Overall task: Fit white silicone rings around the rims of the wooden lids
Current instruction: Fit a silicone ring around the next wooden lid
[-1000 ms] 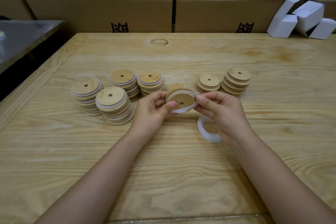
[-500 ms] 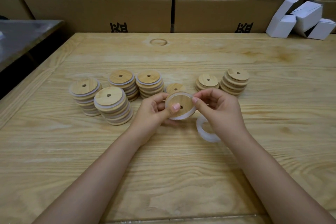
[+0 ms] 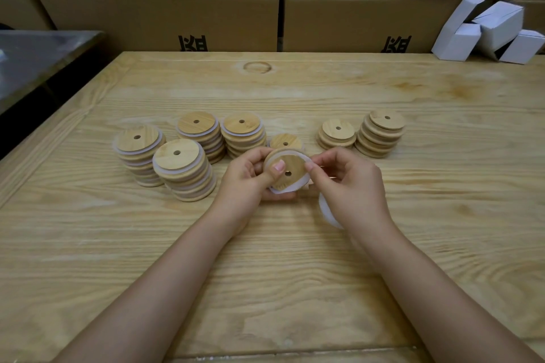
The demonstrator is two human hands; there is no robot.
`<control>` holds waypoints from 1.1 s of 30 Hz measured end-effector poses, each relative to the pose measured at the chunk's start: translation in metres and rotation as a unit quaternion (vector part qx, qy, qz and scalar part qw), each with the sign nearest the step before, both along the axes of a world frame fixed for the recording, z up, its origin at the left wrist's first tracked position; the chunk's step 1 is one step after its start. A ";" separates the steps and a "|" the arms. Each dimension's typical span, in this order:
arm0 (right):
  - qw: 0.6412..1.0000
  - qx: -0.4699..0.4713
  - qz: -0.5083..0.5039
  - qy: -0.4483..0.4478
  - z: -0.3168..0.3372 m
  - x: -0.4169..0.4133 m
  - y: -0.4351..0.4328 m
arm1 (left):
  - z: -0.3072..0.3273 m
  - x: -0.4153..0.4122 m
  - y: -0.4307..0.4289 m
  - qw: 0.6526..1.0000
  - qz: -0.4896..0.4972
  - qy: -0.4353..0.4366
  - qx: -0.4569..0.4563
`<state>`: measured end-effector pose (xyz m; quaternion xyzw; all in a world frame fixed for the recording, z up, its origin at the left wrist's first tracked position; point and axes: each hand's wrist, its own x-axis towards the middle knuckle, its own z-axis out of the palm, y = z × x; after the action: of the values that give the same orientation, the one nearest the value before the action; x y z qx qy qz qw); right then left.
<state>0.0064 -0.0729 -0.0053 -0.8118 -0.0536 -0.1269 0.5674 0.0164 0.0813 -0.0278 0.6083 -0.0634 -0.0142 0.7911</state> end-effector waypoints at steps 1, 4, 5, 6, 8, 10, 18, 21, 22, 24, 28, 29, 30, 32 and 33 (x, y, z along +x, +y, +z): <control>0.999 0.038 0.015 0.026 0.002 0.001 -0.001 | 0.001 0.000 0.001 1.000 0.000 0.004 -0.010; 0.984 0.149 0.057 0.073 0.009 0.003 -0.004 | 0.004 -0.001 0.002 0.999 -0.003 0.021 -0.042; 0.982 0.162 0.066 0.077 0.011 0.003 -0.004 | 0.005 -0.001 0.002 0.998 -0.005 0.026 -0.051; 0.980 0.167 0.074 0.080 0.012 0.003 -0.004 | 0.005 -0.001 0.002 0.998 -0.006 0.030 -0.059; 0.981 0.154 0.084 0.080 0.013 0.003 -0.003 | 0.006 -0.002 0.002 0.997 -0.012 0.035 -0.068; 0.983 0.135 0.091 0.082 0.013 0.003 -0.004 | 0.007 -0.001 0.003 0.996 -0.022 0.038 -0.076; 0.989 0.121 0.074 0.044 0.009 0.000 -0.003 | 0.007 0.000 0.005 0.995 -0.057 0.039 -0.065; 0.994 0.094 0.049 0.023 0.007 0.002 -0.006 | 0.006 -0.002 0.003 0.998 -0.058 0.029 -0.001; 0.996 0.081 0.044 0.018 0.006 0.003 -0.007 | 0.006 -0.003 0.002 0.998 -0.055 0.026 0.018; 0.998 0.055 0.035 0.011 0.005 0.003 -0.007 | 0.005 -0.003 0.001 0.998 -0.039 0.025 0.037; 1.000 0.016 0.014 -0.001 0.001 0.002 -0.003 | 0.004 -0.001 0.001 0.999 0.012 0.033 0.020; 1.000 0.004 0.012 -0.005 0.000 0.001 -0.001 | 0.003 0.000 0.001 0.999 0.019 0.030 0.023; 1.000 -0.013 0.008 -0.013 -0.002 0.000 0.001 | 0.003 0.000 0.001 0.999 0.020 0.027 0.029; 0.999 -0.043 -0.003 -0.033 -0.004 -0.001 0.003 | 0.004 0.000 0.001 0.999 0.010 0.021 0.034; 0.998 -0.051 -0.007 -0.041 -0.004 -0.002 0.003 | 0.004 -0.001 0.001 0.999 0.005 0.017 0.035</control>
<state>0.0047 -0.0697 -0.0092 -0.8342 -0.0777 -0.1607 0.5217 0.0156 0.0821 -0.0241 0.6357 -0.0467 -0.0226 0.7702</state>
